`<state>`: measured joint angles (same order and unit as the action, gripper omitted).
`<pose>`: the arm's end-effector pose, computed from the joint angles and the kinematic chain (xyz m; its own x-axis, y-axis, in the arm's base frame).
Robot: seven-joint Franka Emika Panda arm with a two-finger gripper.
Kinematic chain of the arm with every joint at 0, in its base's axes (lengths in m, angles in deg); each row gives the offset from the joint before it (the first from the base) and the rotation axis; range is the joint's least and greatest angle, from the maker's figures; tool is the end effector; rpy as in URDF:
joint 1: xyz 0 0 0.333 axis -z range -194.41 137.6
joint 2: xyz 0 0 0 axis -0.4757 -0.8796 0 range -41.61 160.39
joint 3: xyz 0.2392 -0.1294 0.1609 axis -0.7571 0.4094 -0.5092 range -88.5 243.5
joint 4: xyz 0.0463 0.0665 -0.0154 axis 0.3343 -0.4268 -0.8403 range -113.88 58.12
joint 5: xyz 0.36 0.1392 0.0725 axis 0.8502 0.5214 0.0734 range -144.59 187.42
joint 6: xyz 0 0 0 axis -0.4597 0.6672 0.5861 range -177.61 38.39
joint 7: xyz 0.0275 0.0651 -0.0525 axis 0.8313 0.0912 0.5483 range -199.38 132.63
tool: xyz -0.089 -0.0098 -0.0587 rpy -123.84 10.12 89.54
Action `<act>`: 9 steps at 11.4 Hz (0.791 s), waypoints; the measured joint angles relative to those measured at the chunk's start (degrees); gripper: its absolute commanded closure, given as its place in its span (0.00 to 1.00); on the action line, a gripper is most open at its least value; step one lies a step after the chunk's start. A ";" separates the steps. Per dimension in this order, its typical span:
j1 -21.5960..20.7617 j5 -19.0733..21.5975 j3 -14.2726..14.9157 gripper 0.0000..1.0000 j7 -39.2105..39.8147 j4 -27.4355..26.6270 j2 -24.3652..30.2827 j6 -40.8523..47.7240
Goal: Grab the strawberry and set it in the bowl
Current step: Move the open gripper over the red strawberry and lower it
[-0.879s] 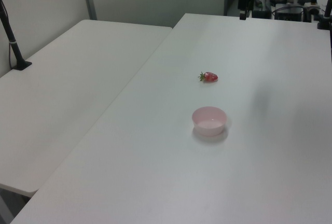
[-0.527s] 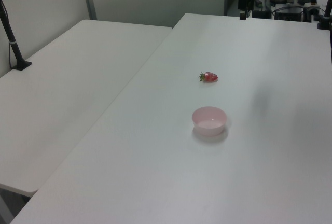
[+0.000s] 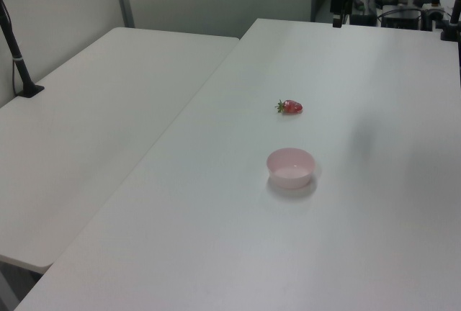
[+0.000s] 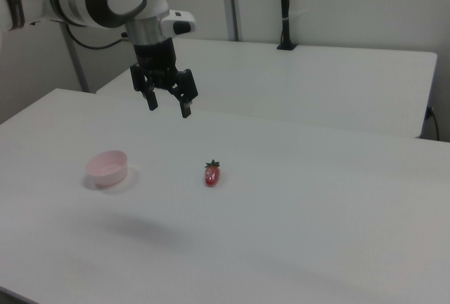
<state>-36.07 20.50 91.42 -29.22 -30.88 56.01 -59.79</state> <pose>0.5776 -0.0612 0.5781 0.9993 -0.0340 0.0133 -0.0344 -0.9989 0.0311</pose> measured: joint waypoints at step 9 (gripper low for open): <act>2.10 0.00 0.03 0.00 0.02 1.24 -12.94 -18.41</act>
<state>-33.96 20.50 91.44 -29.20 -29.65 43.07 -78.20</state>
